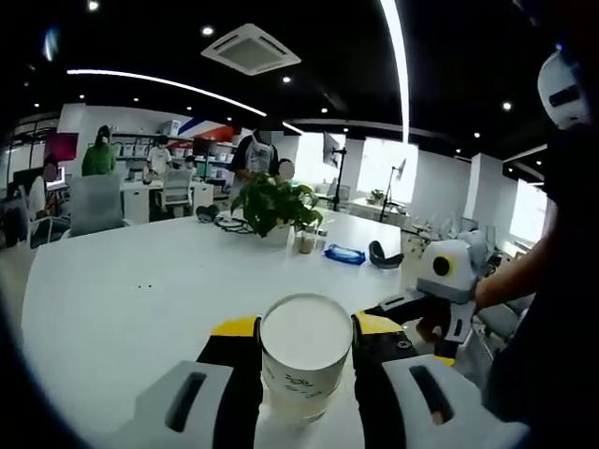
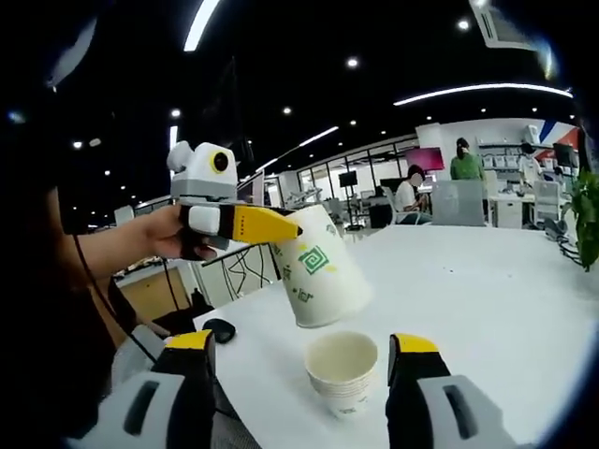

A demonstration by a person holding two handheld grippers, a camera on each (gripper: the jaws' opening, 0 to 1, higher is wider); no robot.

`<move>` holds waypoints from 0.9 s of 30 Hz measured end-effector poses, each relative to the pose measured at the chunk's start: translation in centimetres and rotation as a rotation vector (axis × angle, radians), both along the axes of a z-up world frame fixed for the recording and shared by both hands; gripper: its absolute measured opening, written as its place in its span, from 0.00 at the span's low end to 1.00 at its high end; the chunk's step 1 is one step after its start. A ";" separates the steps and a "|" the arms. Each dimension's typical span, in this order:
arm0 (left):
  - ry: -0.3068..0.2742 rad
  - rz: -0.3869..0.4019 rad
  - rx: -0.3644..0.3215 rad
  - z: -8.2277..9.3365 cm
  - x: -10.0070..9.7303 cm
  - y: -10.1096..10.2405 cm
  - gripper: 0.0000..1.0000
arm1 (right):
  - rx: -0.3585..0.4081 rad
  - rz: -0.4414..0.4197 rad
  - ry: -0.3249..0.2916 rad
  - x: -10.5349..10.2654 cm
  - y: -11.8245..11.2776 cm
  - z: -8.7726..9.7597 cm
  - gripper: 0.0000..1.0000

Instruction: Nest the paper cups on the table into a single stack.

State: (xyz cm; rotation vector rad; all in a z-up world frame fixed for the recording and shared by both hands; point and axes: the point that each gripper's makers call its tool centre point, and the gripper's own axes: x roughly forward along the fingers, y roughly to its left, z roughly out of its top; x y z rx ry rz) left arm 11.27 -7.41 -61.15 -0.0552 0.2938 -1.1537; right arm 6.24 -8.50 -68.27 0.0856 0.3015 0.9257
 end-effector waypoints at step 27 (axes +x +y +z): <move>0.022 -0.174 0.143 -4.3 -2.3 0.3 0.35 | 0.050 0.010 -0.019 0.5 -0.9 1.8 0.57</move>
